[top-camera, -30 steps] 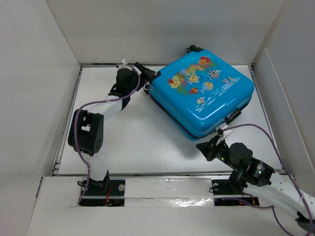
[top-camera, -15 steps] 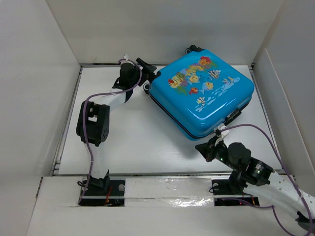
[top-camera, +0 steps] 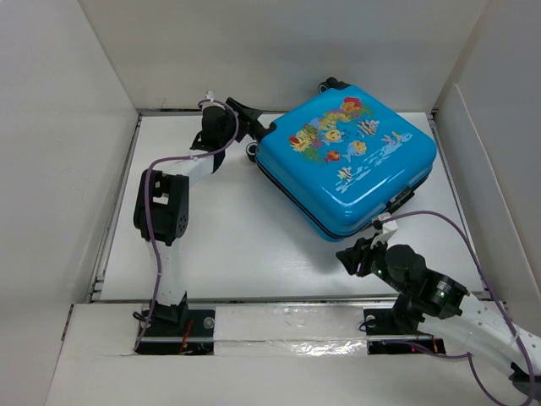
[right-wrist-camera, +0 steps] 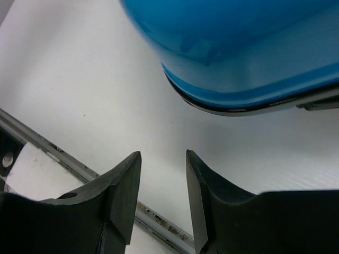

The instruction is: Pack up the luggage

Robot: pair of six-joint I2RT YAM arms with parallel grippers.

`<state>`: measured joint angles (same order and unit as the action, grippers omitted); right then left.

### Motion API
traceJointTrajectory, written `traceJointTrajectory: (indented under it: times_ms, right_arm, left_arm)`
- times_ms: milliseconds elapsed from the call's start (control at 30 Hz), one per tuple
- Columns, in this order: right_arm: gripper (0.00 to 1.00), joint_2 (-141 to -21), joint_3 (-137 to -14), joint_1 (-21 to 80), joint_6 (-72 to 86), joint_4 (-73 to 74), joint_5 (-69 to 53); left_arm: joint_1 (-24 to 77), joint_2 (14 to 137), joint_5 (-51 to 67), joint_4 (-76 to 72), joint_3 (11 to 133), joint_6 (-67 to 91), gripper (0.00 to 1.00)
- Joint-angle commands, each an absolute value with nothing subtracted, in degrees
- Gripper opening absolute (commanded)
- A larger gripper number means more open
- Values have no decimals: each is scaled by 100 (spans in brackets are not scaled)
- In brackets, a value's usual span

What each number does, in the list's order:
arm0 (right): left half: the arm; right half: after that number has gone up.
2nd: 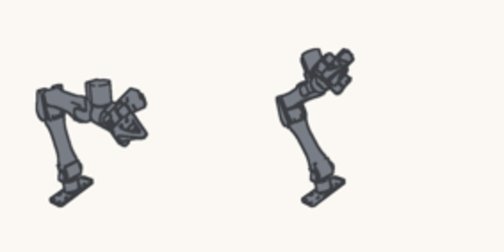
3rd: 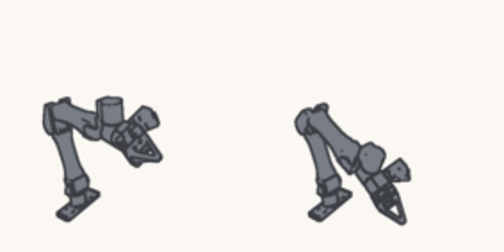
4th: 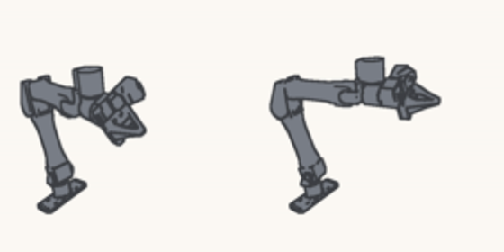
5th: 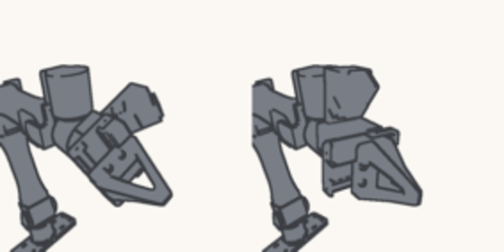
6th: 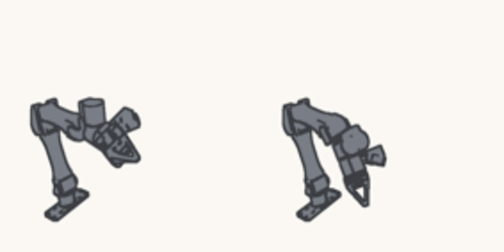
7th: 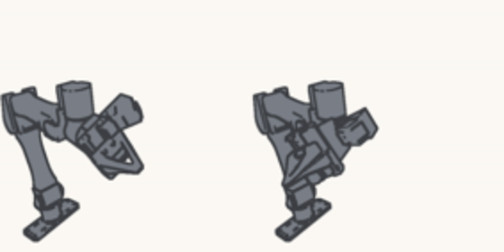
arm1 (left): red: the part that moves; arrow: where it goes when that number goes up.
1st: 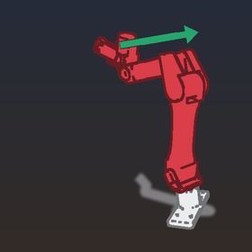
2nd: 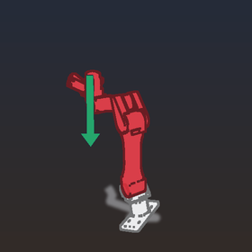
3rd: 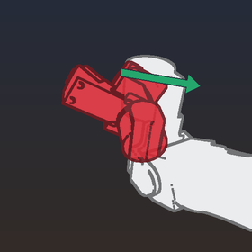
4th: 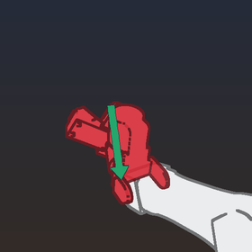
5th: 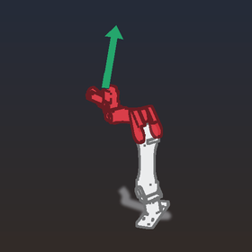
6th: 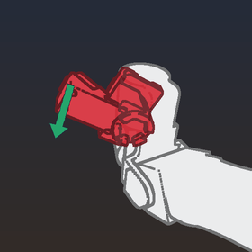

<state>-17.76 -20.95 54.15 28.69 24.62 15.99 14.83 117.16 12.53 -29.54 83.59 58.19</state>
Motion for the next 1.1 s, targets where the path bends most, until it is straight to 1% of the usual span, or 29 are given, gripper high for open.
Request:
traceJointTrajectory:
  times_ms: [0, 33, 133, 300, 467, 533, 600, 633, 667, 733, 800, 833, 900, 967, 1033, 1067]
  right_arm:
    - [46, -1767, -2347, 5467, 3243, 2601, 1986]
    - [46, -1767, -2338, 5467, 3261, 2602, 1969]
    - [46, -1819, -2355, 5467, 3348, 2680, 1978]
    - [48, -1846, -2399, 5467, 3542, 2874, 2127]
    - [53, -1924, -2426, 5467, 3638, 2839, 2443]
    - [55, -1986, -2435, 5467, 3613, 2655, 2644]
    - [53, -2188, -2321, 5467, 3534, 2279, 2768]
    - [48, -2302, -2286, 5467, 3455, 2137, 2864]
    - [44, -2564, -2259, 5397, 3358, 1988, 2865]
    - [42, -2829, -2110, 5396, 3087, 1338, 2865]
    - [41, -3127, -2039, 5396, 2892, 838, 2856]
    - [41, -3207, -2013, 5396, 2796, 713, 2935]
    - [41, -3356, -1873, 5396, 2577, 171, 3119]
    - [41, -3445, -1793, 5396, 2479, -218, 3277]
    - [42, -3646, -1863, 5396, 2670, -19, 3619]
    - [42, -3717, -1933, 5396, 2768, 183, 3708]
  left_arm:
    - [1538, 11558, 1608, -3682, 8394, 6003, 5]
    - [1538, 11427, 1608, -3752, 8367, 6038, 0]
    - [1538, 11163, 1661, -3867, 8358, 6056, 0]
    - [1590, 10960, 1837, -3797, 8937, 6100, 0]
    - [1644, 11240, 1872, -3323, 9684, 5915, 0]
    - [1644, 11433, 1898, -3235, 9799, 5924, 0]
    - [1644, 11531, 1838, -3165, 9887, 5889, 0]
    - [1644, 11601, 1820, -3034, 9914, 5802, 0]
    - [1644, 11584, 1767, -2971, 9844, 5766, 0]
    - [1591, 11366, 1495, -2971, 9590, 5547, 0]
    - [1538, 11128, 1136, -2997, 9028, 5406, 0]
    - [1477, 10883, 1038, -3058, 8835, 5283, 1]
    - [1407, 10593, 740, -3163, 8185, 5203, 12]
    - [1345, 10477, 668, -3357, 7502, 5273, 16]
    - [1205, 10415, 642, -3576, 7095, 5439, 23]
    - [1204, 10415, 650, -3664, 6745, 5493, 31]
